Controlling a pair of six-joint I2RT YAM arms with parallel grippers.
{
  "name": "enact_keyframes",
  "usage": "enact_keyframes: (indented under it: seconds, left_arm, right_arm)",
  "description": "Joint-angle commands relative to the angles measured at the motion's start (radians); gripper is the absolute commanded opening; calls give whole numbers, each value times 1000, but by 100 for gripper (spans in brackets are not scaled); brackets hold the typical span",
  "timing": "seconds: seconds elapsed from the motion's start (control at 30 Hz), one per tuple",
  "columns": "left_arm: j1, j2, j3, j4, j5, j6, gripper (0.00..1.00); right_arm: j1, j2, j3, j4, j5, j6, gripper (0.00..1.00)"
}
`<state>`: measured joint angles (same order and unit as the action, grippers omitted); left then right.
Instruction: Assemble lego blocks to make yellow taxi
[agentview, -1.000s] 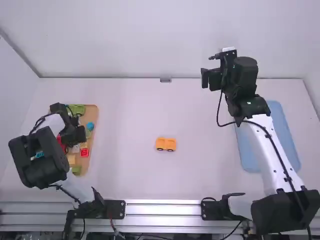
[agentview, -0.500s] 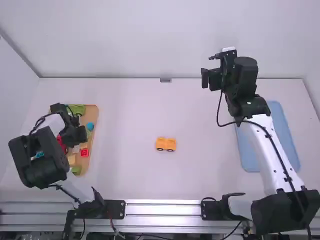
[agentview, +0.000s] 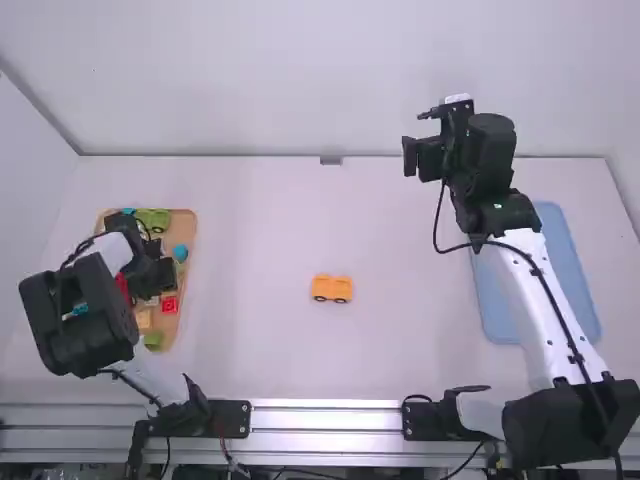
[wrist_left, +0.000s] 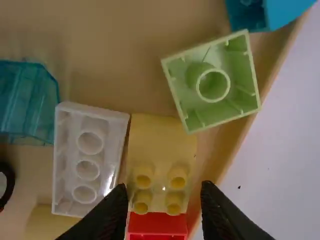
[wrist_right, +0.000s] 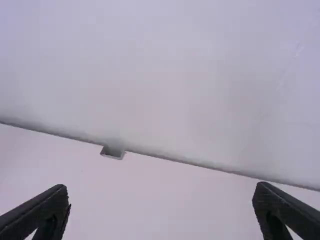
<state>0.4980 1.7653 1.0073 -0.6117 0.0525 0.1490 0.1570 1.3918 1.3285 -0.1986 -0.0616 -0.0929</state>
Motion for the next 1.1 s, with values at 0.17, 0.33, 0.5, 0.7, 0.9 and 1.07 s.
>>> enact_keyframes:
  seconds: [0.17, 0.33, 0.5, 0.7, 0.9, 1.07]
  left_arm:
    - [-7, 13, -47, 29, -15, -3, 45]
    - [-7, 13, -47, 39, 2, -2, 44]
    - [-7, 13, -52, 57, 14, 4, 43]
    - [-7, 13, -99, 125, 11, 4, 45]
    - [-10, 13, -105, 132, 11, 3, 33]
    - [-26, 13, -71, 114, 8, -4, 28]
  right_arm:
    - [1, 7, 39, 4, 3, 3, 98]
    - [1, 7, 39, 4, 3, 3, 98]
    - [1, 7, 39, 3, 3, 3, 98]
    - [1, 7, 39, 5, 3, 3, 98]
    - [1, 7, 39, 8, 3, 20, 98]
    - [1, 7, 39, 6, 3, 43, 98]
